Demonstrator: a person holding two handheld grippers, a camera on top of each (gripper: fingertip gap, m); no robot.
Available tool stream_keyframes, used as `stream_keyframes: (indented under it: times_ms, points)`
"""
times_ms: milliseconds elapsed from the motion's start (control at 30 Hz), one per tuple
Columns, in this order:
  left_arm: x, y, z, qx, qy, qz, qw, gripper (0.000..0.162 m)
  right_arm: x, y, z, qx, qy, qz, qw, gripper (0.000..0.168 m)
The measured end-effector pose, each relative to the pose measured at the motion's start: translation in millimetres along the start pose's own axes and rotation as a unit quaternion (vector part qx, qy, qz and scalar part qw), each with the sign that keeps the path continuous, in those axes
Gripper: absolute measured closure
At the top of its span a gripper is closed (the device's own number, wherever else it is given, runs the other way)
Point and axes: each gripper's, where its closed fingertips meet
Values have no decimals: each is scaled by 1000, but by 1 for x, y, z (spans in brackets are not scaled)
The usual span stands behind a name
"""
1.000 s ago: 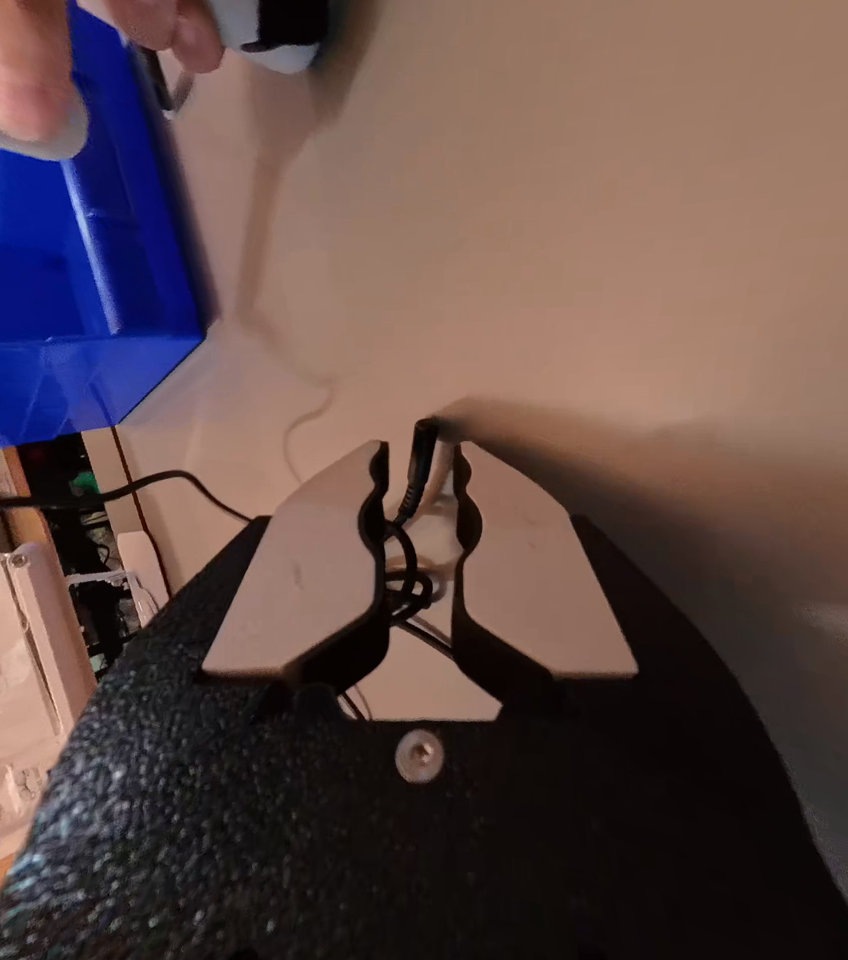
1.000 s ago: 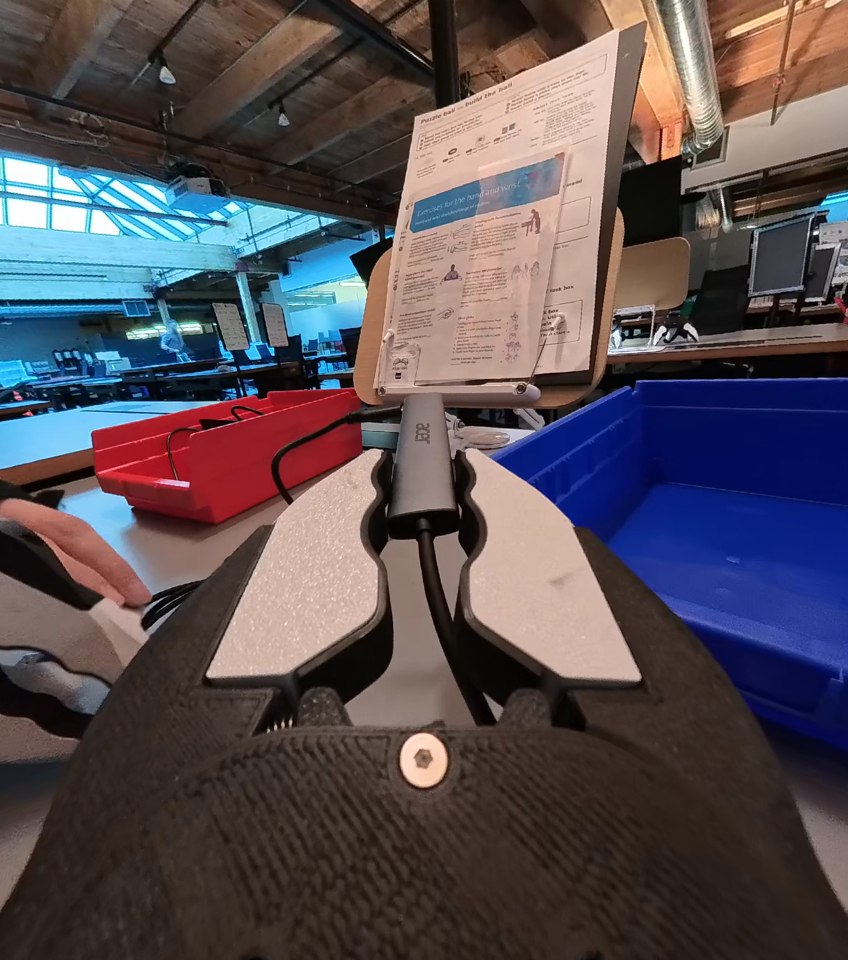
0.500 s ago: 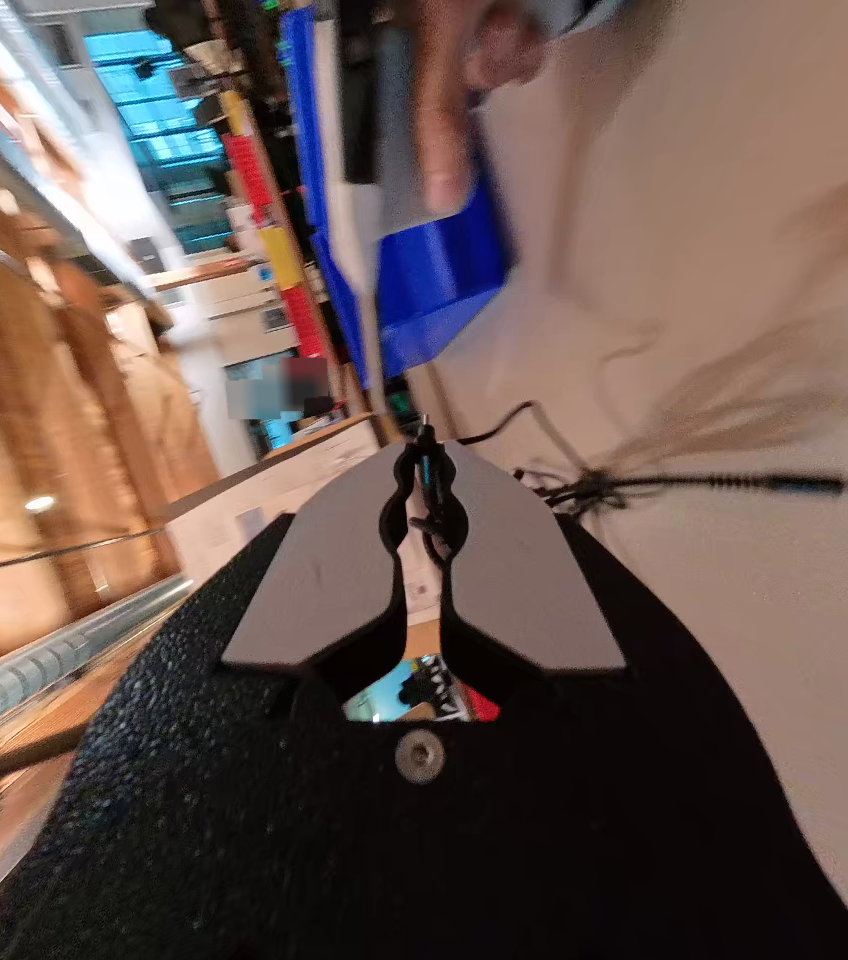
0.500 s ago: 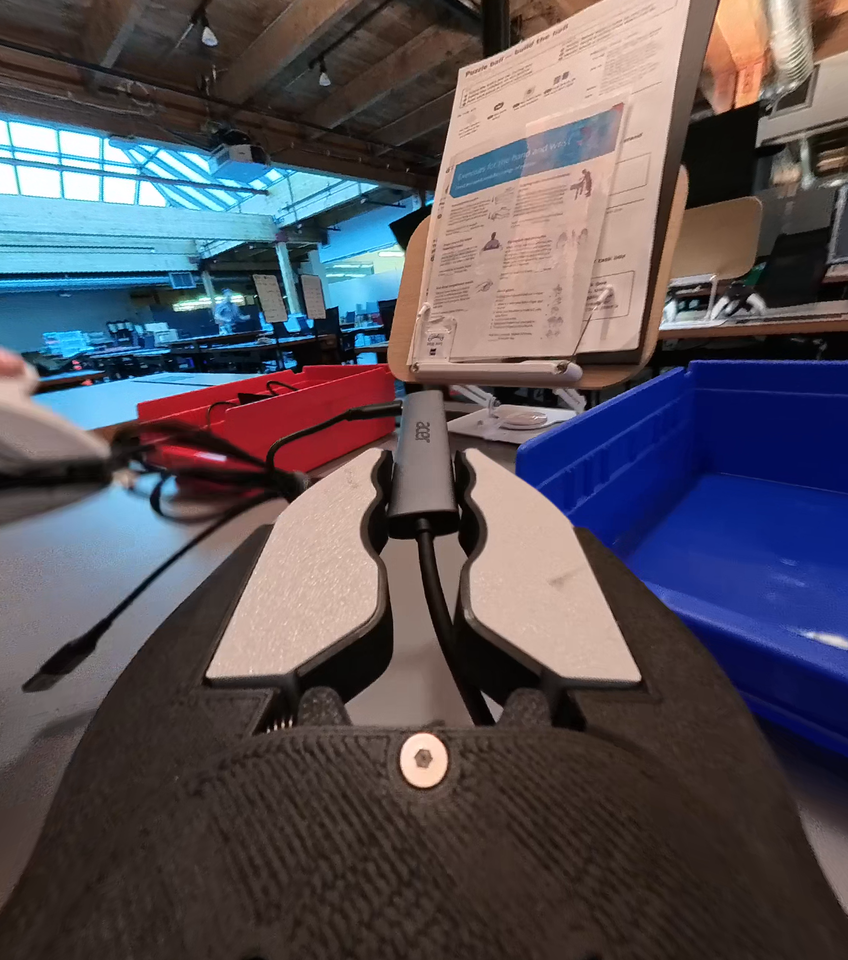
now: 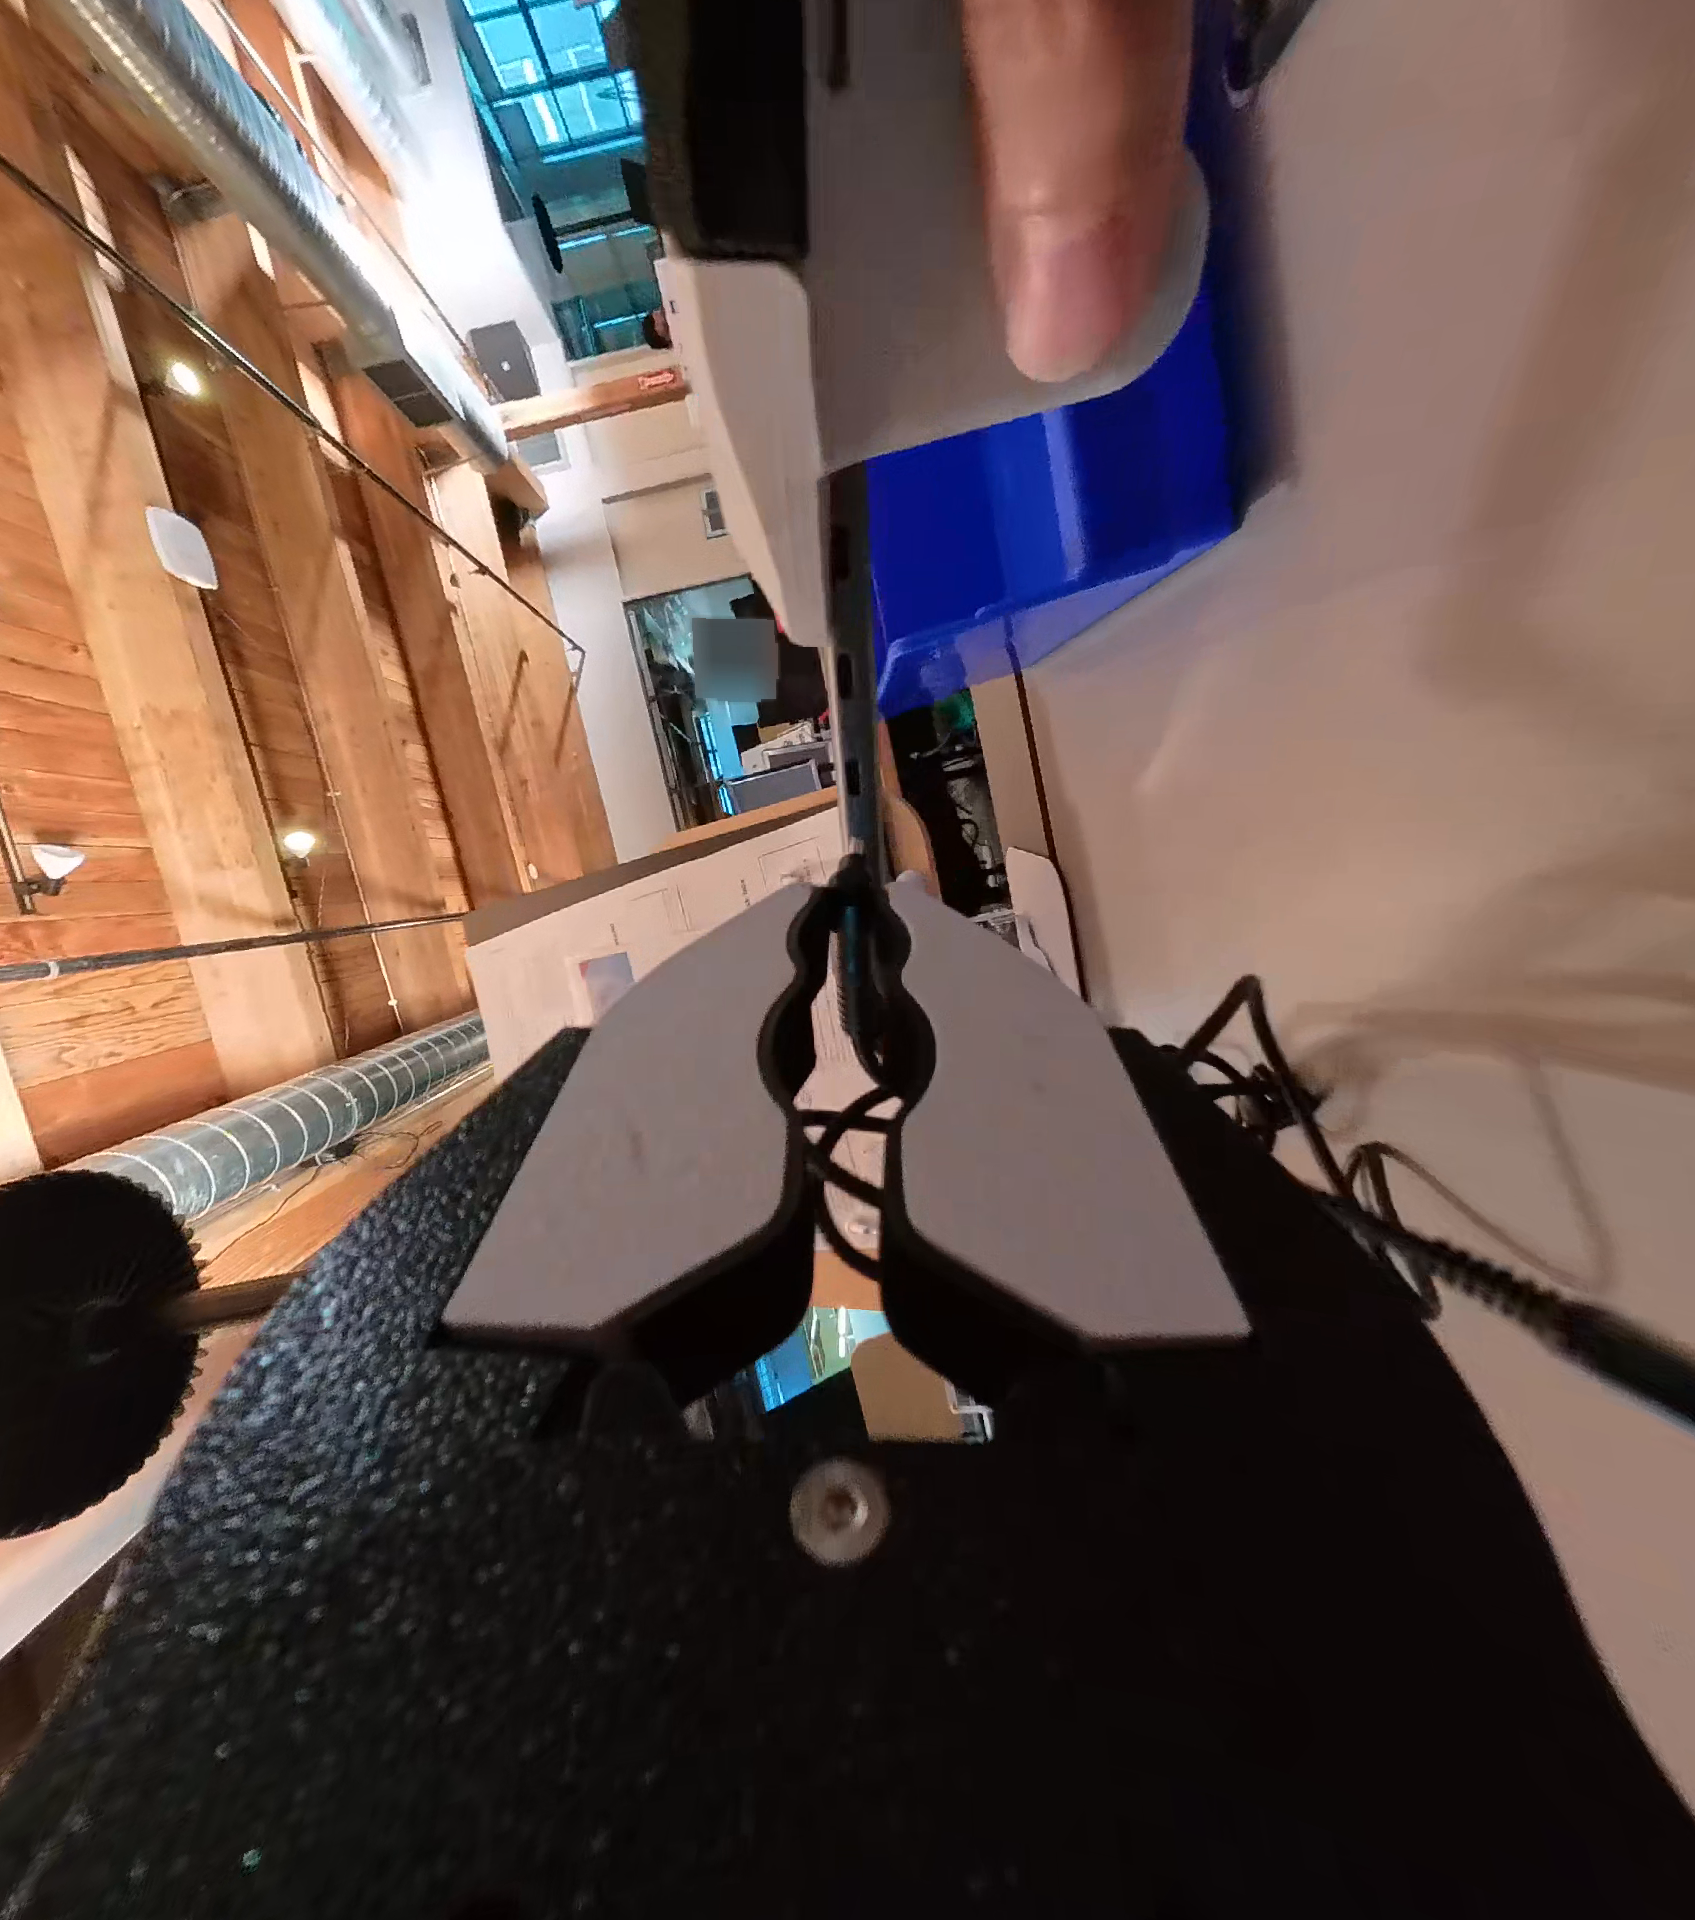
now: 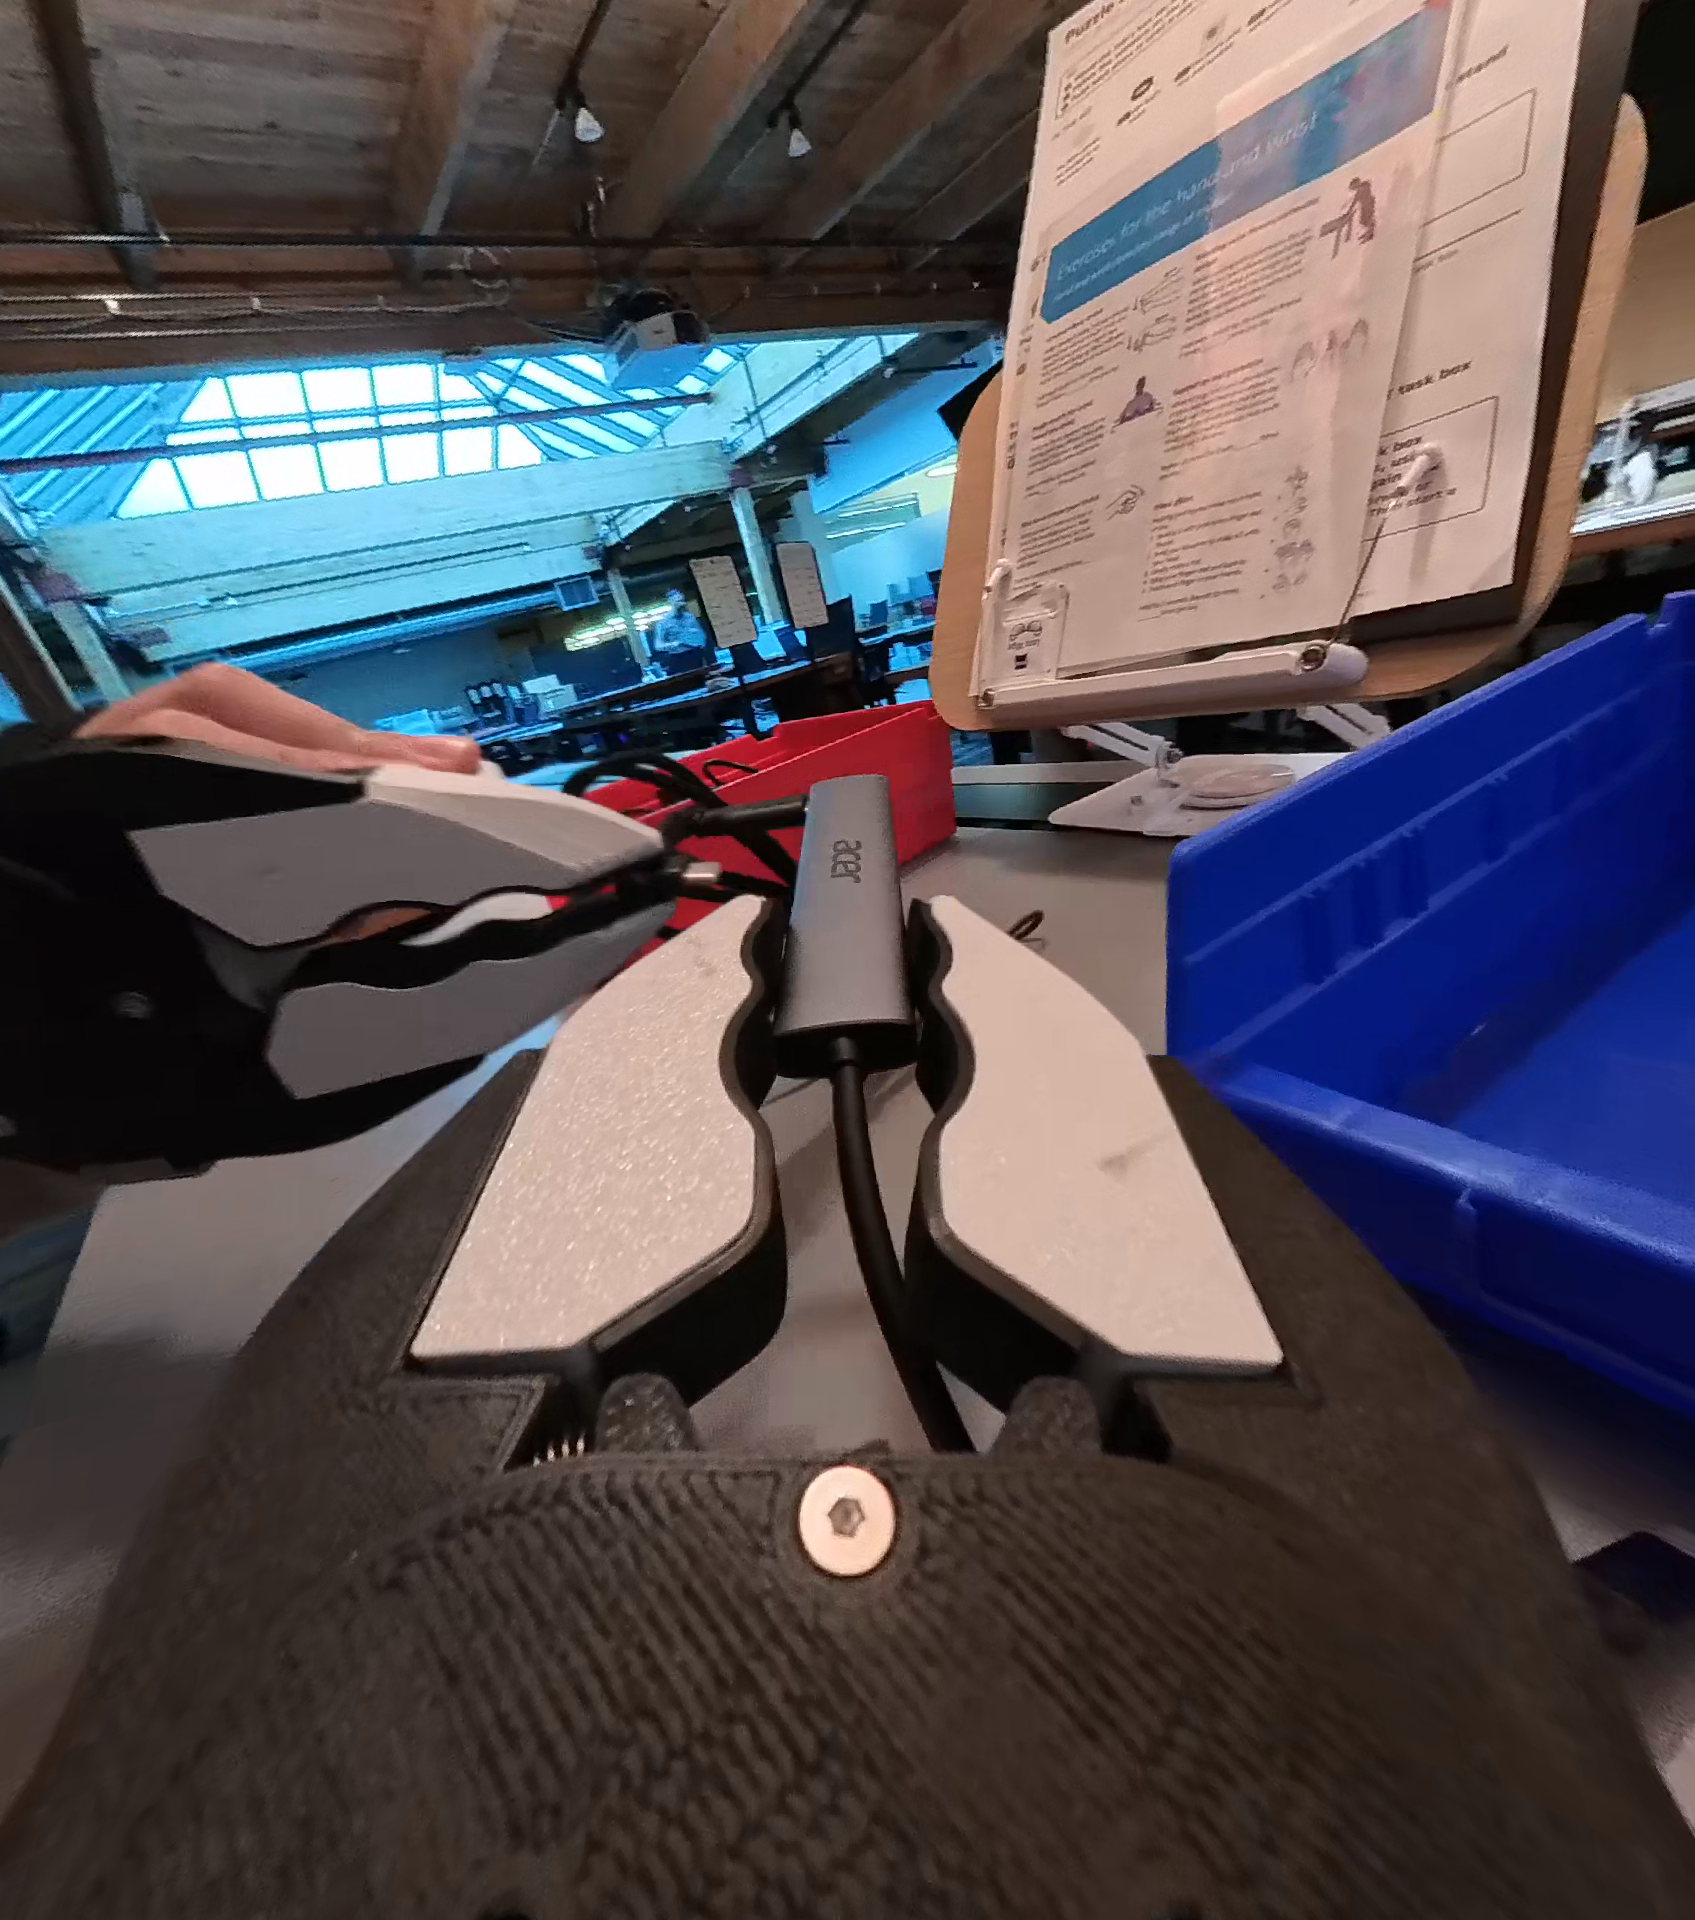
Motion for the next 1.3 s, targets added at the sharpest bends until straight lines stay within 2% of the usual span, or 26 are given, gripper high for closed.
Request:
stream_keyframes:
  times_ms: [300, 500, 633, 767, 933, 1100, 1300]
  points:
    - [-2, -3, 4, -35, 5, 2, 999, 155, 1, 0, 0, -7, 3, 8, 1000, 144]
    - [-5, -9, 7, -20, 1, -7, 1000, 155, 2, -1, 2, 6, 9, -4, 1000, 144]
    - [-9, -9, -5, -1, -7, -11, 1000, 155, -3, -7, -1, 26, -10, 0, 1000, 144]
    - [-10, -8, -14, 12, -7, -18, 1000, 155, -1, -2, 0, -2, -3, 9, 1000, 144]
    - [-8, -8, -1, -3, 4, 17, 1000, 155, 4, 5, 2, -20, 15, -1, 1000, 144]
    - [-9, -9, 5, -18, 1, 13, 1000, 155, 3, 5, 2, -23, 14, 4, 1000, 144]
    - [-12, -8, 3, -29, -33, 17, 999, 155, 2, 7, 1, -42, 11, 16, 999, 144]
Point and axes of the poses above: each gripper's, where its closed fingertips meet, z out along the fingers, x out of its underside, y = z × x across the jaws, and after that the axes turned 5 degrees about z, right-handed
